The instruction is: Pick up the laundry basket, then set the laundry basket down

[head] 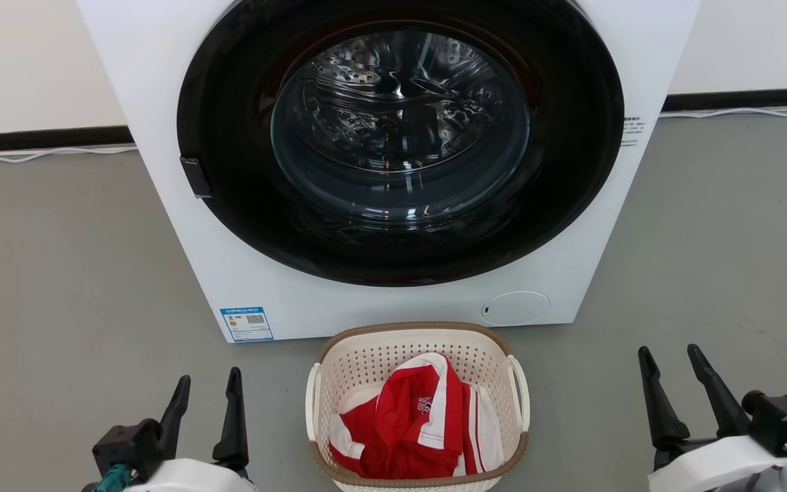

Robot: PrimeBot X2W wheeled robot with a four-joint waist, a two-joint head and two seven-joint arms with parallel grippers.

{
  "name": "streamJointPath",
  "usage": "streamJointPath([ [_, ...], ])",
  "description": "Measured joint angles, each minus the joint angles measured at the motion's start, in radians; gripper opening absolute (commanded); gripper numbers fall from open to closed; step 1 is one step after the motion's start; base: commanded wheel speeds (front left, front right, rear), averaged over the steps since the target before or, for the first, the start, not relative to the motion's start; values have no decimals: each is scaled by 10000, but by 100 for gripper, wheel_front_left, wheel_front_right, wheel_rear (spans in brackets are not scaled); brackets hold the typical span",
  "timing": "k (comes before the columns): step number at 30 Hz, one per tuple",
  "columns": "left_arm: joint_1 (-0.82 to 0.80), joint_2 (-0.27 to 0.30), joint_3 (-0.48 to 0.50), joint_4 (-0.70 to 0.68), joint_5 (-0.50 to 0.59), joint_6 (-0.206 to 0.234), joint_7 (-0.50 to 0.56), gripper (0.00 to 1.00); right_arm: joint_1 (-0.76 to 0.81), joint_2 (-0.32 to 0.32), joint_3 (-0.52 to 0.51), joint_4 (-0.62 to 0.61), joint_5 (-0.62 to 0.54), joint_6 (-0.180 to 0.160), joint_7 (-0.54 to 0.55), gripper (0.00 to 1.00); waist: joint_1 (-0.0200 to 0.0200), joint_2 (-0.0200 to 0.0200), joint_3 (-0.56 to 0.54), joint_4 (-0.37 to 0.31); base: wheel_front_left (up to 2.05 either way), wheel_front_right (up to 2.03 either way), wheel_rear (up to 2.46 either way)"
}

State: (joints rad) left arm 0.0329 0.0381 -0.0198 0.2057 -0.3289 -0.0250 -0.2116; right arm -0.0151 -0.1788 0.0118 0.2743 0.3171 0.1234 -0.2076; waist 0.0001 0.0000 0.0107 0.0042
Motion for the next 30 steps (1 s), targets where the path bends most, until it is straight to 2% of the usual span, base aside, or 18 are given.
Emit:
streamJointPath([
  [14, 9, 21, -136, -48, 1586, 134, -366, 100, -1, -109, 188, 79, -1407, 2, -407, 100, 0, 1, 48, -16, 0, 0, 0],
  [30, 22, 23, -182, 119, 1540, 176, -399, 100, -1, -109, 167, 192, -1429, 8, -407, 100, 0, 0, 88, -29, 0, 0, 0],
])
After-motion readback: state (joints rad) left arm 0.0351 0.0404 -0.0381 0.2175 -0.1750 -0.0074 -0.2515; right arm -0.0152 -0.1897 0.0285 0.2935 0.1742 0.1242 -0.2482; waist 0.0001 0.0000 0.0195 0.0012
